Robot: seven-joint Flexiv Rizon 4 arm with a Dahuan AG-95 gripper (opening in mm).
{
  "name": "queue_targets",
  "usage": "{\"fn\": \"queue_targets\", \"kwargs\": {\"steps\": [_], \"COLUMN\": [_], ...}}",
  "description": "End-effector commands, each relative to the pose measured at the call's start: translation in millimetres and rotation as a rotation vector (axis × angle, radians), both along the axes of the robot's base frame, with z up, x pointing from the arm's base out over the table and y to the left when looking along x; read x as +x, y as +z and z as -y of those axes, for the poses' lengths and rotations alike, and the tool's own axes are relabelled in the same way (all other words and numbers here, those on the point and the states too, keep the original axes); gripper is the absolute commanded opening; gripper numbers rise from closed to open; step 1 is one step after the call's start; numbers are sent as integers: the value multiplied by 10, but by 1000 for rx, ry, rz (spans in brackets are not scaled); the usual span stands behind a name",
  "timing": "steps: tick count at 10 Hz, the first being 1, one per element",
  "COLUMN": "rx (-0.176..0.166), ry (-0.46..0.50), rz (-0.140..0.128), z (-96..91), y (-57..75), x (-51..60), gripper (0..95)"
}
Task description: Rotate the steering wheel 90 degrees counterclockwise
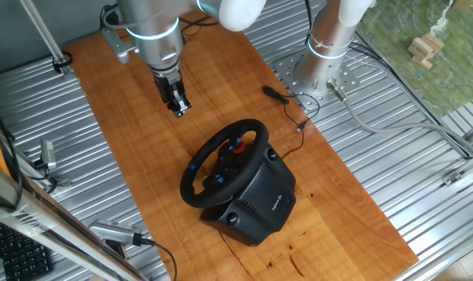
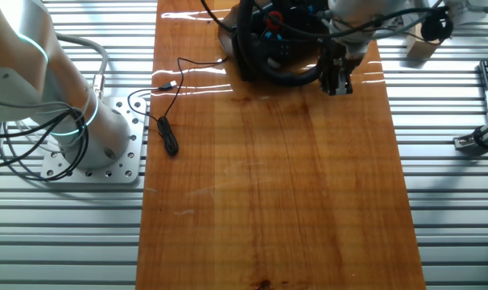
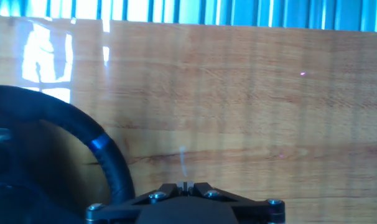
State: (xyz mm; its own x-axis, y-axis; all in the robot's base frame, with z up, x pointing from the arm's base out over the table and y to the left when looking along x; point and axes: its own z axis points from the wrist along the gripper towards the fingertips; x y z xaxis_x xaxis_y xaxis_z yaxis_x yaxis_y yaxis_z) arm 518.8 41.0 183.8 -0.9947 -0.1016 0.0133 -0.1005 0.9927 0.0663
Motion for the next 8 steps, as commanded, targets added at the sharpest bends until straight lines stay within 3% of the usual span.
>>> {"fn": "queue_targets", "kwargs": {"steps": [1, 4, 6, 8], "rx": [37, 123, 137, 178], "ry": [-11, -18, -27, -29], "rz": [-10, -45, -54, -76], "z": [-91, -229, -320, -460], "y": [54, 81, 91, 150], "x": [13, 11, 22, 71], "gripper": [0, 0, 0, 0]}}
